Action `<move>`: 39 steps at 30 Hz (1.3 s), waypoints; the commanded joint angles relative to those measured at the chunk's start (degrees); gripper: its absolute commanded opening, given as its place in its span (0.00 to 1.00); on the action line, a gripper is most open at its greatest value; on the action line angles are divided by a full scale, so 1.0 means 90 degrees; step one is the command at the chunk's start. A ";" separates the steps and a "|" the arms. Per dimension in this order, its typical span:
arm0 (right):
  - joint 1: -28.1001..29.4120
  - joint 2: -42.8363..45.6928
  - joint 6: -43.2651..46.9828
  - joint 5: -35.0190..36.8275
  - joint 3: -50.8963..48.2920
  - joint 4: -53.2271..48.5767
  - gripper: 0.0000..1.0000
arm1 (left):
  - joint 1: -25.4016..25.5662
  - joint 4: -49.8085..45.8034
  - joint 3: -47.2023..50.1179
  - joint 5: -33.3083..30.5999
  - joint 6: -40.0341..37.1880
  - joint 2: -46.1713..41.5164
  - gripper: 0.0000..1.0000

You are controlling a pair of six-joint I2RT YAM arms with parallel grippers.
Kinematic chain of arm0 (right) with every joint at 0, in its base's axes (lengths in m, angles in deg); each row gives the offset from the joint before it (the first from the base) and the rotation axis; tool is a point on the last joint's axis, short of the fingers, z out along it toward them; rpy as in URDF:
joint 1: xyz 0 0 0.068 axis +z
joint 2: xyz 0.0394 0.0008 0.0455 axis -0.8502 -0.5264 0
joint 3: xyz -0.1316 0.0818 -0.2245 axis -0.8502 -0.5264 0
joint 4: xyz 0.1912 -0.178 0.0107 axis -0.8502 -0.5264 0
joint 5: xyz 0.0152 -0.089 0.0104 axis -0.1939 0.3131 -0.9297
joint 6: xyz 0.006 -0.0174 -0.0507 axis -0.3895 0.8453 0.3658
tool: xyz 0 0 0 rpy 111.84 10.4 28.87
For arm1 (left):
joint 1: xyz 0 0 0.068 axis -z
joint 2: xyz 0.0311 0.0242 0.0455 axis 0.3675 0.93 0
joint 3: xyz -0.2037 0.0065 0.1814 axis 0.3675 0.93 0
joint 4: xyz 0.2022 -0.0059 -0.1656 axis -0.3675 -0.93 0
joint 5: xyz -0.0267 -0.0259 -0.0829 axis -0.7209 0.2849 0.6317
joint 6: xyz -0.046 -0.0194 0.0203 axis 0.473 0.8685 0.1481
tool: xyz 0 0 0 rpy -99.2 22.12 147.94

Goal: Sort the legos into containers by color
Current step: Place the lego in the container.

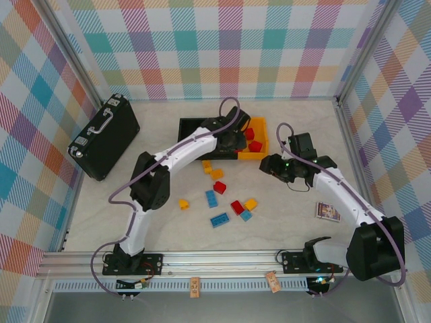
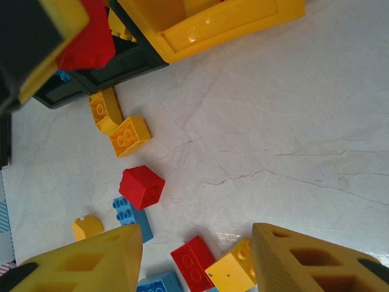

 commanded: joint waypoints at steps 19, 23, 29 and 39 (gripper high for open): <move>-0.0238 0.0199 -0.0045 -0.0042 -0.0296 0.0037 0.51 | 0.0076 -0.1001 -0.2406 -0.0076 -0.0595 0.1529 0.47; -0.0242 0.0199 -0.0072 -0.0064 -0.0296 0.0044 0.51 | 0.0106 -0.0980 -0.2414 -0.0073 -0.0604 0.1496 0.53; -0.0243 0.0204 -0.0041 -0.0095 -0.0240 0.0008 0.51 | 0.0282 -0.1028 -0.2327 -0.0253 -0.0801 0.1115 0.53; -0.0014 0.0295 0.0429 -0.0242 -0.0101 -0.0351 0.53 | 0.0342 0.0935 0.1296 0.0031 -0.0647 -0.1330 0.56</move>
